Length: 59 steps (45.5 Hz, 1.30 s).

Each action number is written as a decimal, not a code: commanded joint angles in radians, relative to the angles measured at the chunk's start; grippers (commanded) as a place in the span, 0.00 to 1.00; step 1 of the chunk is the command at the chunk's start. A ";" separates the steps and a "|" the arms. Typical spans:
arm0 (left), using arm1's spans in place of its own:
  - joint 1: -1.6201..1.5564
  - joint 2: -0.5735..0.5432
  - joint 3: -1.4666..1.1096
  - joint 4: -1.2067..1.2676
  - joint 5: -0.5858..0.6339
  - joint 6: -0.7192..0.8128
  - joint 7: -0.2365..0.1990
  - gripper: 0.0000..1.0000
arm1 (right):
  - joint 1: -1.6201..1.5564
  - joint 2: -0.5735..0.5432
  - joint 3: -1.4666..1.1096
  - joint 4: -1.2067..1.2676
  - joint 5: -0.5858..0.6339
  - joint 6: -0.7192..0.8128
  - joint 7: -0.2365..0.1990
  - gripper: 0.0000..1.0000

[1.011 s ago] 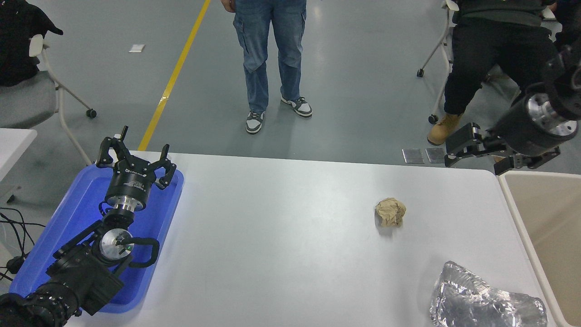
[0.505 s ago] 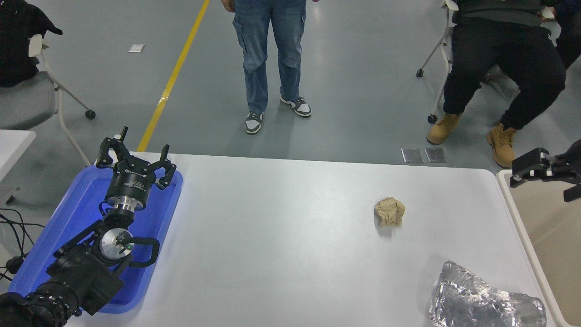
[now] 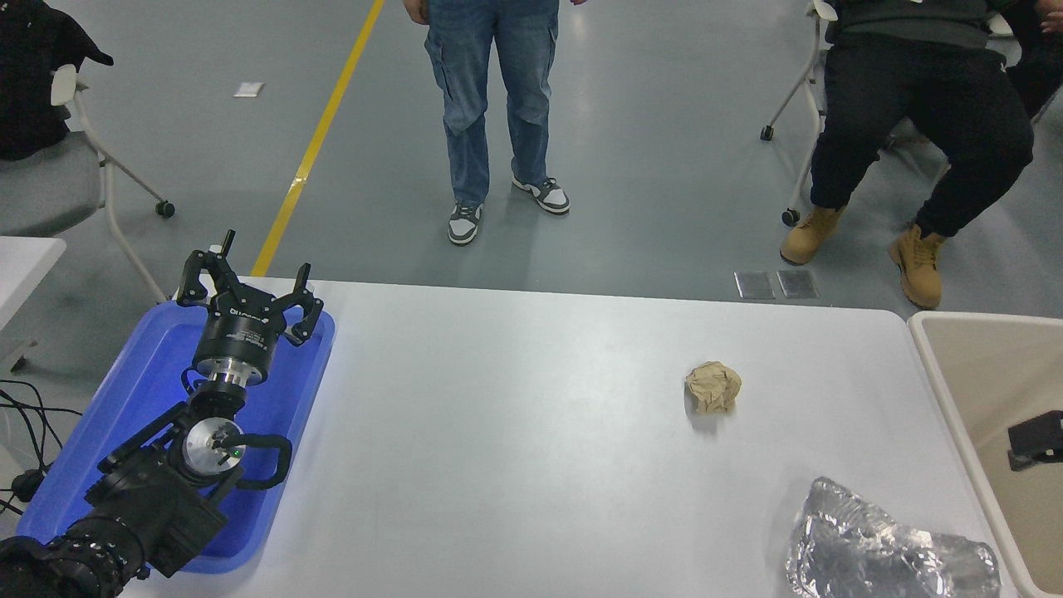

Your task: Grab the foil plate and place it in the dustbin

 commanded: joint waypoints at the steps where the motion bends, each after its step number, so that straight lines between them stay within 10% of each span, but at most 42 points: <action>1: 0.000 0.000 0.000 0.000 0.001 0.000 0.001 1.00 | -0.223 -0.032 0.150 -0.009 -0.059 -0.069 0.002 1.00; 59: 0.000 0.000 0.000 0.000 0.001 0.000 0.001 1.00 | -0.765 0.009 0.543 -0.160 -0.048 -0.215 0.006 1.00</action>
